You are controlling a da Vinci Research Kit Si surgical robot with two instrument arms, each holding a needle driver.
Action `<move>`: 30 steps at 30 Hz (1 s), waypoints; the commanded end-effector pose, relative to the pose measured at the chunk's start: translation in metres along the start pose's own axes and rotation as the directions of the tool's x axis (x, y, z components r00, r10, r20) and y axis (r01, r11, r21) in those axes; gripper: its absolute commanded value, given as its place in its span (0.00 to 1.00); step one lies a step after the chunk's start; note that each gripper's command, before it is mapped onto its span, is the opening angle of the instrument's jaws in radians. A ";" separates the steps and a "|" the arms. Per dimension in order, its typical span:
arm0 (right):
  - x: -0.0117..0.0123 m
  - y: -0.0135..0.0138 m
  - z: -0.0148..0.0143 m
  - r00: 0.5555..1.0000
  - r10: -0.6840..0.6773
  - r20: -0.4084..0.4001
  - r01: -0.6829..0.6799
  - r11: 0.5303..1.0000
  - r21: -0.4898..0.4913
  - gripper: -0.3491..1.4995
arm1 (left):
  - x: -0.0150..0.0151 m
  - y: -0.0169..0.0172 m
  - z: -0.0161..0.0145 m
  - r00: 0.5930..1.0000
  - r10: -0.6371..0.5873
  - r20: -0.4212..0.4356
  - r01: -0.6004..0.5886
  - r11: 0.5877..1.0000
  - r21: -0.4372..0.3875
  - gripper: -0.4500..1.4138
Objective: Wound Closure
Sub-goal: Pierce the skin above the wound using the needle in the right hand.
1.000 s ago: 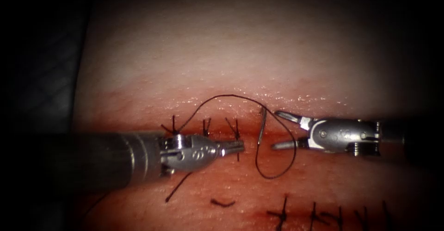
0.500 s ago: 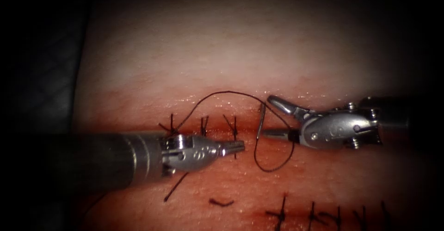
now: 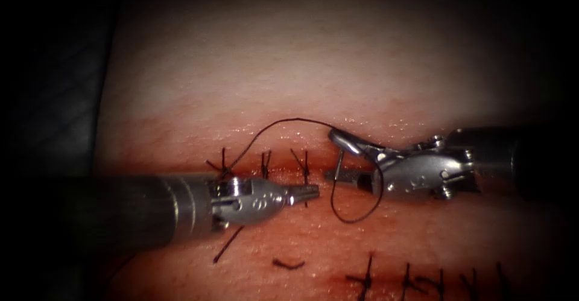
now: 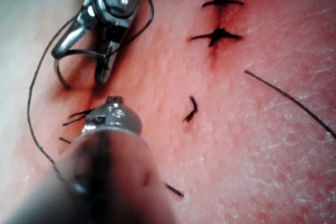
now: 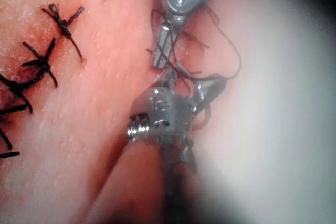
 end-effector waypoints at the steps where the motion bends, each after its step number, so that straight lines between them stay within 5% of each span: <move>1: 0.0001 0.0000 0.0009 1.000 -0.008 -0.005 0.008 1.000 0.001 0.87 | 0.0000 0.0000 0.0007 1.000 0.001 -0.002 -0.001 1.000 -0.001 0.02; 10: -0.0015 0.0001 0.0017 1.000 -0.028 -0.002 0.028 0.998 0.049 0.73 | 0.0000 0.0000 0.0007 1.000 0.001 -0.001 -0.001 1.000 0.000 0.01; 13: -0.0018 -0.0001 0.0018 0.999 -0.045 -0.005 0.046 0.993 0.109 0.00 | 0.0000 0.0000 0.0007 1.000 0.001 -0.001 -0.001 1.000 0.000 0.01; 23: -0.0031 0.0002 0.0022 1.000 -0.025 -0.006 0.026 0.986 0.164 0.00 | 0.0003 0.0003 0.0005 1.000 -0.001 0.000 0.001 1.000 0.000 0.01; 30: -0.0054 0.0010 0.0016 0.985 0.108 -0.132 -0.060 0.945 0.321 0.00 | 0.0005 0.0003 0.0006 1.000 -0.003 -0.004 0.003 1.000 -0.003 0.01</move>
